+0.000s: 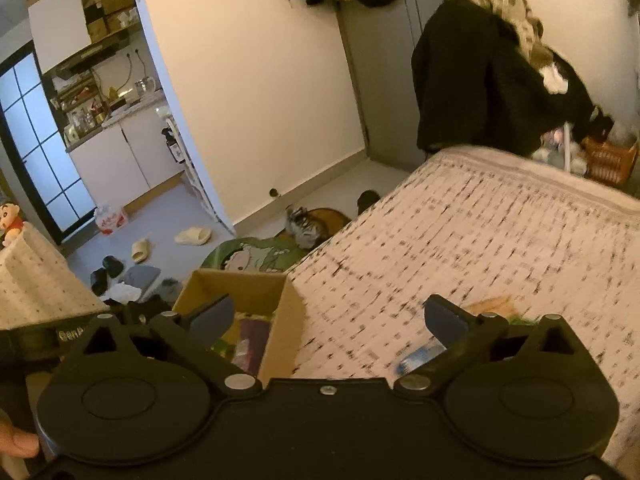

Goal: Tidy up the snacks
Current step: 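Move both tools back from the box to the snack pile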

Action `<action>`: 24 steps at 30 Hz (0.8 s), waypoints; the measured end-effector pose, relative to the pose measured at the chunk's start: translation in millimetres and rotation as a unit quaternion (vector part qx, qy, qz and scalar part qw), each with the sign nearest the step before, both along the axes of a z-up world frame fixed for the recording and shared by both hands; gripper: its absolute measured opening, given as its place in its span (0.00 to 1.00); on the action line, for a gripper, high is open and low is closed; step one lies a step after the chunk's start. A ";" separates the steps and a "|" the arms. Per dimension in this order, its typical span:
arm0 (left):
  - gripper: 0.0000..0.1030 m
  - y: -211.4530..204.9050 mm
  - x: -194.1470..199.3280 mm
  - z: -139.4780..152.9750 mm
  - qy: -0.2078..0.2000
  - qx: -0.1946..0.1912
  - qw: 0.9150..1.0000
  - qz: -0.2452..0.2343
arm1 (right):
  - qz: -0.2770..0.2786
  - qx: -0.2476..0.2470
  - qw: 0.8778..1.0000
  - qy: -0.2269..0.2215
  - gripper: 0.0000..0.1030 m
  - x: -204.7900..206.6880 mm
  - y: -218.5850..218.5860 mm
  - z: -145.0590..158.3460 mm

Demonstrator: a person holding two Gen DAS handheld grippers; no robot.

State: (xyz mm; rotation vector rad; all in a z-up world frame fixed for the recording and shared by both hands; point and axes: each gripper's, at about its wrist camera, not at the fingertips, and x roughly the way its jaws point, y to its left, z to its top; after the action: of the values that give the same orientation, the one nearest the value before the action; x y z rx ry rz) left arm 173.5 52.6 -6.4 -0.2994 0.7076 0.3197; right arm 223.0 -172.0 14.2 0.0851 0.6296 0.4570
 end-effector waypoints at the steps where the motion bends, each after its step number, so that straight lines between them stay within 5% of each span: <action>1: 1.00 -4.4 0.4 0.9 0.002 0.007 1.000 0.000 | 0.004 -0.004 1.000 -0.005 1.00 -0.1 -2.7 2.3; 14: 1.00 -39.4 9.4 10.9 -0.009 -0.001 1.000 -0.017 | -0.041 0.000 0.999 -0.003 1.00 15.7 -69.8 14.8; 24: 1.00 -60.5 22.9 1.1 -0.010 -0.048 0.998 -0.030 | -0.068 0.028 0.997 0.026 1.00 29.1 -124.7 -0.7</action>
State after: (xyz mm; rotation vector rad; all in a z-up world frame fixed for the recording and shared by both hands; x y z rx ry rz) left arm 196.4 -7.9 -5.3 -0.3712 0.7123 0.2254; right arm 252.1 -296.7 13.5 0.1919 0.6582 0.3425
